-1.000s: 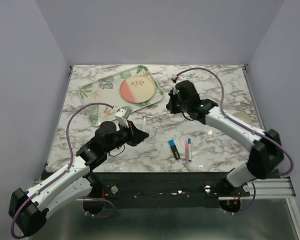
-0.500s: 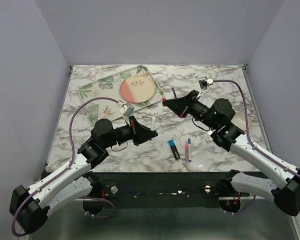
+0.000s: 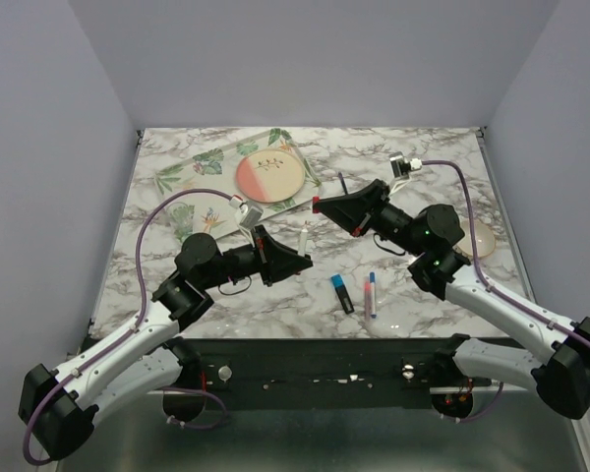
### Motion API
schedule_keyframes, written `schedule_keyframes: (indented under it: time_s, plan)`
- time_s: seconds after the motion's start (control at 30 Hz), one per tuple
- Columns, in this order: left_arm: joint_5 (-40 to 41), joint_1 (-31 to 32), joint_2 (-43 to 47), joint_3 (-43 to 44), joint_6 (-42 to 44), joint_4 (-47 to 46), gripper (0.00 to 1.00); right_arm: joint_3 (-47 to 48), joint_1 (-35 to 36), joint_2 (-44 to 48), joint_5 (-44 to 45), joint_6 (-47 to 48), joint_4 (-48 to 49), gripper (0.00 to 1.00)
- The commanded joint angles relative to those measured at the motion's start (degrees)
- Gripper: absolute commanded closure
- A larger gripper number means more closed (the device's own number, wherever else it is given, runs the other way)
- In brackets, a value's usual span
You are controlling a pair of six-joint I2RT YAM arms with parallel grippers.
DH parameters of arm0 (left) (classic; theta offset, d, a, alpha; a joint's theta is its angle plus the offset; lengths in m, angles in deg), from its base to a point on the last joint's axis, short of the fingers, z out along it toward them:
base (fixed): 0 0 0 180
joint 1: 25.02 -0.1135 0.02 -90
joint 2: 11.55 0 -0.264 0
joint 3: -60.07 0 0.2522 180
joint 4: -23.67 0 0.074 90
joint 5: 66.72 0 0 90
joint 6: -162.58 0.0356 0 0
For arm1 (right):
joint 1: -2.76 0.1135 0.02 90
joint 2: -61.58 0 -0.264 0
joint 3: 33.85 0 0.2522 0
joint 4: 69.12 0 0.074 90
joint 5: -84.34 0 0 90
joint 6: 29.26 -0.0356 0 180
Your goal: Insert the pens into the pen caps
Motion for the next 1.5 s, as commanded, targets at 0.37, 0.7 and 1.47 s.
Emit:
schedule_keyframes:
  time_s: [0.37, 0.7, 1.47]
  plan:
    - [-2.39, -0.17, 0.10, 1.37, -0.87, -3.64, 1.00, -0.26, 2.22, -3.31, -2.67, -1.45, 6.37, 0.99]
    - [-1.78, -0.17, 0.27, 1.19, -0.52, -3.20, 1.00, -0.35, 3.53, -3.57, -2.23, -1.01, 5.75, 0.99]
    - [3.93, -0.26, 1.68, 2.51, 0.10, -0.21, 1.00, -4.30, 12.76, 1.26, 10.68, 9.36, -2.51, 0.99]
